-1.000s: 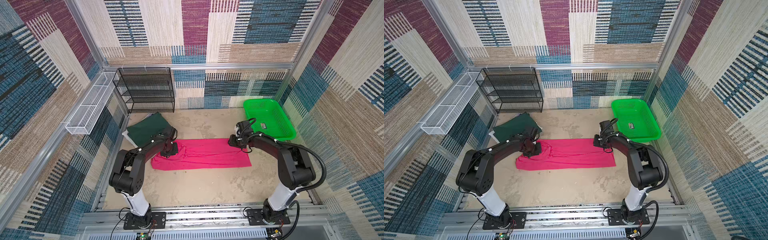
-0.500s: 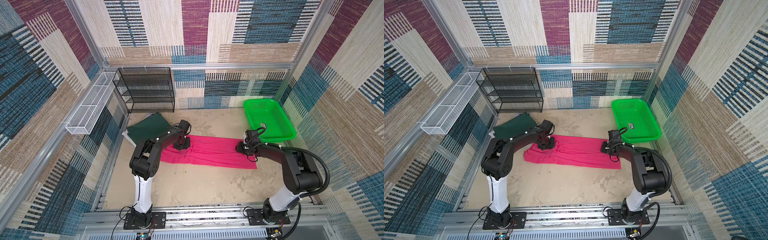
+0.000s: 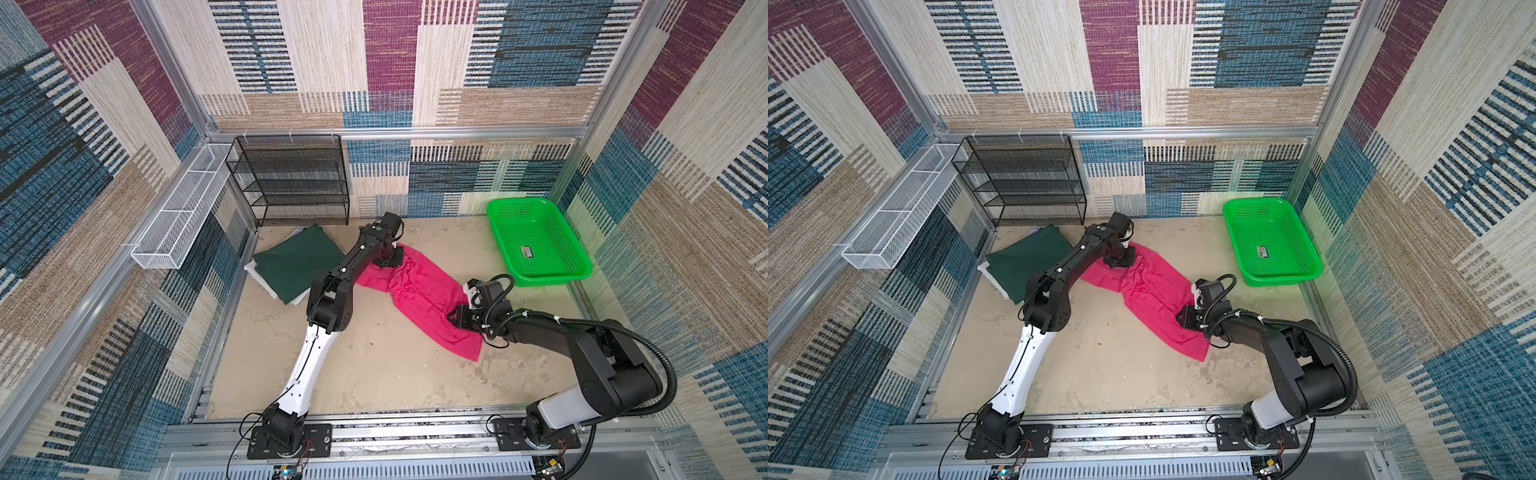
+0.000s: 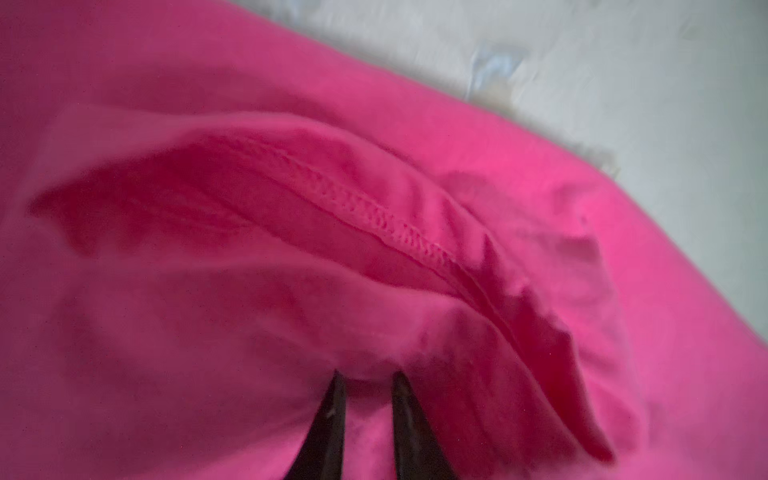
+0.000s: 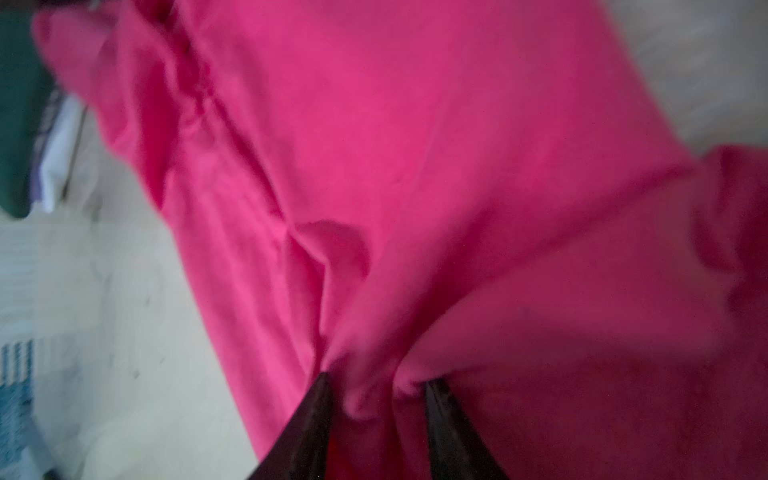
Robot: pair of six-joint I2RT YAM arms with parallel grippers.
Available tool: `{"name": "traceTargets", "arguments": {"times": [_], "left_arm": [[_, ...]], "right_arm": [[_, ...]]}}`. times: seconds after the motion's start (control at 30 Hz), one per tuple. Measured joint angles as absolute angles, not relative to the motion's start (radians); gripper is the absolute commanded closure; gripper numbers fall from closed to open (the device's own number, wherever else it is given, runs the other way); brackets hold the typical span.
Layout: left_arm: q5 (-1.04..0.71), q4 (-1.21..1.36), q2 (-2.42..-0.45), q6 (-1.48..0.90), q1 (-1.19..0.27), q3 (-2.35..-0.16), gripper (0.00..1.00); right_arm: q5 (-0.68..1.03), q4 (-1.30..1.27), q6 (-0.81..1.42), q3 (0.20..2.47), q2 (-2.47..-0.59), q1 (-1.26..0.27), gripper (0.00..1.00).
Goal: Fold and stack the t-shirts
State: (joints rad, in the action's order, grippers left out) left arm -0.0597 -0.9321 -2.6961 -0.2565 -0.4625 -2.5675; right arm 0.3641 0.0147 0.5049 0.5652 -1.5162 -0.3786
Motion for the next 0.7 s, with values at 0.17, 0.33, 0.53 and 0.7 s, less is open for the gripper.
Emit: {"name": "traceTargets", "arguments": {"times": [0.17, 0.33, 0.53, 0.7], "left_arm": [[-0.062, -0.906, -2.751, -0.183, -0.463, -2.647, 0.67], [-0.055, -0.835, -2.756, -0.129, -0.457, -2.652, 0.58], [-0.086, -0.761, -2.762, -0.118, -0.421, -2.657, 0.58], [-0.140, -0.685, -2.655, -0.109, -0.422, -2.508, 0.58]], "right_arm": [[0.487, 0.014, 0.639, 0.497, -1.457, -0.571, 0.62], [0.544, 0.084, 0.776, 0.471, -1.393, -0.740, 0.60], [0.538, 0.206, 0.832, 0.528, -1.380, -0.778, 0.56], [0.438, 0.334, 0.801, 0.709, -1.366, -0.771, 0.61]]}}
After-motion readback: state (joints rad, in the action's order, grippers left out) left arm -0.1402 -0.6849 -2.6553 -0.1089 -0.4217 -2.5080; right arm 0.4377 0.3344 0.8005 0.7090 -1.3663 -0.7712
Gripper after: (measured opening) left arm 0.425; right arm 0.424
